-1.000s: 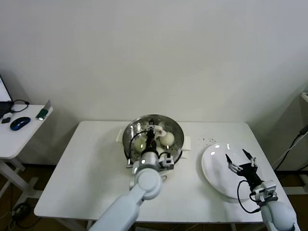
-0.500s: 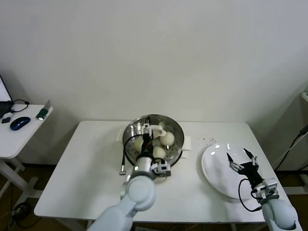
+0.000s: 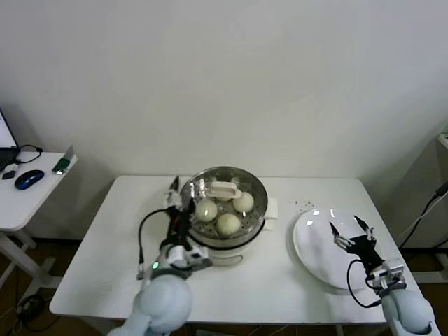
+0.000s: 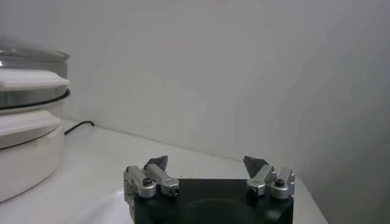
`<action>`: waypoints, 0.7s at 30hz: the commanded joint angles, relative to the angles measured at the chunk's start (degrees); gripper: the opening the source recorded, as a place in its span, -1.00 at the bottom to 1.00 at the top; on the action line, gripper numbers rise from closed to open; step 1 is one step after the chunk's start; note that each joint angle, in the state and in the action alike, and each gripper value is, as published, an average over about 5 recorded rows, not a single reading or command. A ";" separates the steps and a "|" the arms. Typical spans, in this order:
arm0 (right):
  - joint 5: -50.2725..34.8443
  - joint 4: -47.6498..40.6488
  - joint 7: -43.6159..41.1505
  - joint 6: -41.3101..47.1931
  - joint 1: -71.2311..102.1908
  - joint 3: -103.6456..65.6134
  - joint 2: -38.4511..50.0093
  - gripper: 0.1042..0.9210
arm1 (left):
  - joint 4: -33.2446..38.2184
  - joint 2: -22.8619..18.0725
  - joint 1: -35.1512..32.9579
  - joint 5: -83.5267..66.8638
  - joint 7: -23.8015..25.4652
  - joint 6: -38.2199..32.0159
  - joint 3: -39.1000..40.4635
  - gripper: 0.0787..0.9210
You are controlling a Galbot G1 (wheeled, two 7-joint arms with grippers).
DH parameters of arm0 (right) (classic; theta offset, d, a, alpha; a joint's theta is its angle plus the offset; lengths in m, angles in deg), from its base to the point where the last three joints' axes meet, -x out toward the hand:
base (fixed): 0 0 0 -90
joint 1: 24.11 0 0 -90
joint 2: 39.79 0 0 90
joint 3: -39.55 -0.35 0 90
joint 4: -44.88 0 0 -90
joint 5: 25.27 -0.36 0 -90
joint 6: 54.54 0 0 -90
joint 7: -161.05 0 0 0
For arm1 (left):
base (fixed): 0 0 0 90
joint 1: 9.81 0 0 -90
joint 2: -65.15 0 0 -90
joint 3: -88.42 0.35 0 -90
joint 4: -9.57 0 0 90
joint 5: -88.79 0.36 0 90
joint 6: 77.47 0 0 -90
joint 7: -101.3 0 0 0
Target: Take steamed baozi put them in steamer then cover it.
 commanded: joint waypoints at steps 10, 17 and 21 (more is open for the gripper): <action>-1.06 2.91 -0.73 -2.13 2.83 -1.23 -1.51 0.76 | -7.88 -3.34 -20.54 -67.31 -11.05 -53.86 -40.05 0.77; -1.46 3.32 -1.18 -3.11 4.09 -1.54 -2.40 0.76 | -12.60 -5.09 -21.73 -68.13 -9.16 -55.96 -40.30 0.77; -1.56 3.32 -1.37 -3.33 4.19 -1.59 -2.70 0.76 | -13.53 -4.99 -22.25 -66.19 -6.91 -54.15 -40.40 0.77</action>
